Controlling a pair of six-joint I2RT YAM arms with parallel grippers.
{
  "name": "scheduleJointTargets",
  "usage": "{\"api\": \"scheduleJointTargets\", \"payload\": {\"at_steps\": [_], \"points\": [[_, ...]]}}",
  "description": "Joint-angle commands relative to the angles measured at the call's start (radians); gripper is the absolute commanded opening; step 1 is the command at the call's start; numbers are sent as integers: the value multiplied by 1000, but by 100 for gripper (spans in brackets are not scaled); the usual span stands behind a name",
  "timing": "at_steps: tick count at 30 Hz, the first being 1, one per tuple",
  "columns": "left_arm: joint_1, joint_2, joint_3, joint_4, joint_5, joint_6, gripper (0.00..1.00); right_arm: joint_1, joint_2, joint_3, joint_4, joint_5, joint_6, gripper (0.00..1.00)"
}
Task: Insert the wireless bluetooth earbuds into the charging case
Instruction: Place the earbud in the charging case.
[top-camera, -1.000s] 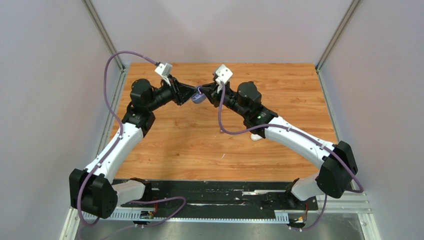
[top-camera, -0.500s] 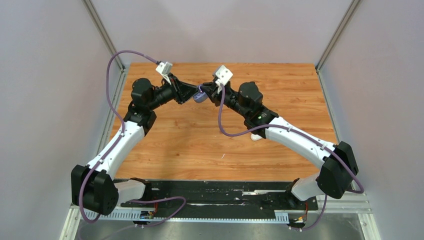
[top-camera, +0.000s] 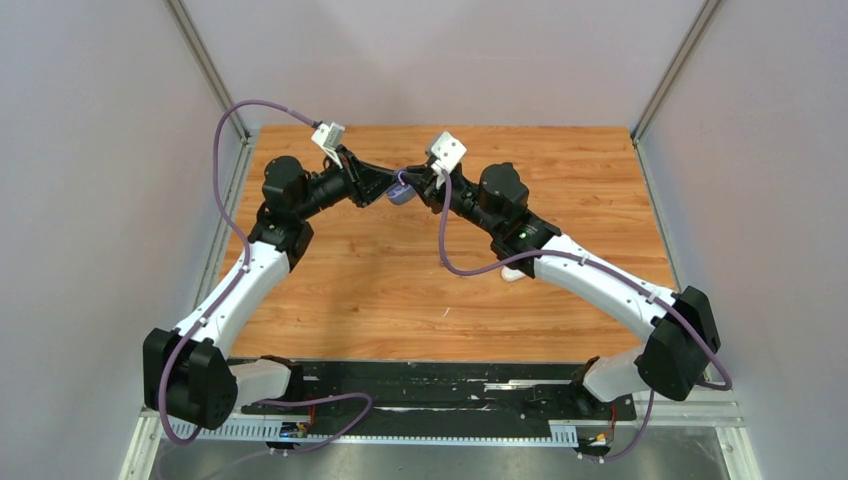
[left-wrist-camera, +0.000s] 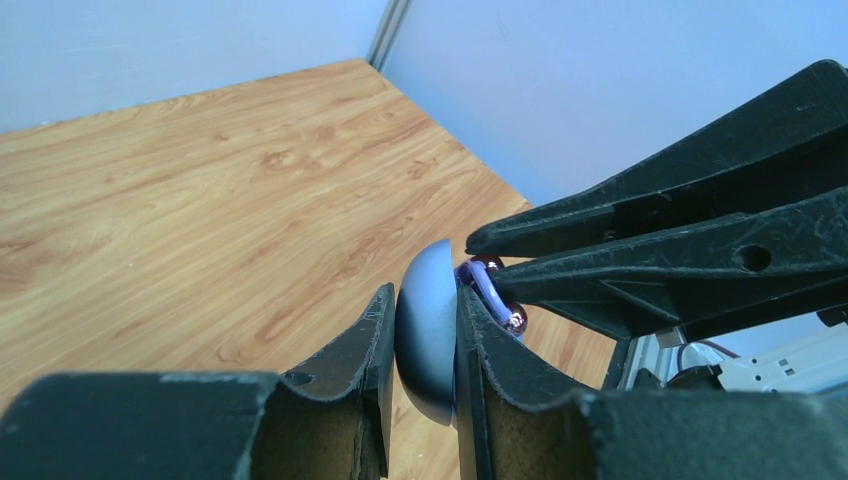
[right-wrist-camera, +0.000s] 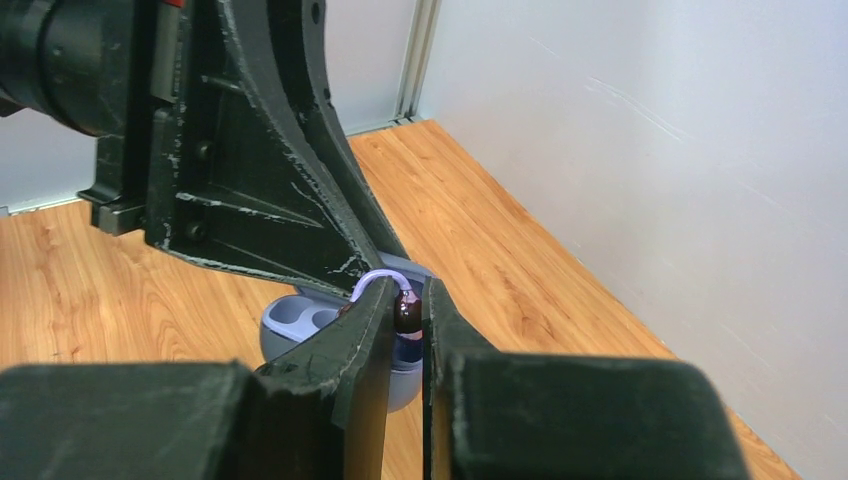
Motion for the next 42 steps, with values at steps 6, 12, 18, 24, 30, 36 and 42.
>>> {"api": "scheduleJointTargets", "payload": {"at_steps": [6, 12, 18, 24, 30, 36, 42], "points": [[-4, 7, 18, 66, -2, -27, 0, 7, -48, 10, -76, -72, -60, 14], [-3, 8, 18, 74, 8, -31, 0, 6, -37, 10, -77, -12, -56, 14], [-3, 9, 13, 81, 20, -33, 0, 7, -22, 5, -16, 62, -29, 13], [-3, 10, 15, 86, 27, -33, 0, 6, -11, -4, 8, 83, -13, 12], [-3, 11, 18, 77, 18, -34, 0, 8, -11, -11, -8, 49, -19, 11], [1, 15, 22, 66, -6, -40, 0, 12, -36, -29, -30, 29, -66, 11], [7, 25, 26, 66, -30, -53, 0, 12, -42, -21, -59, 26, -81, 11]]}}
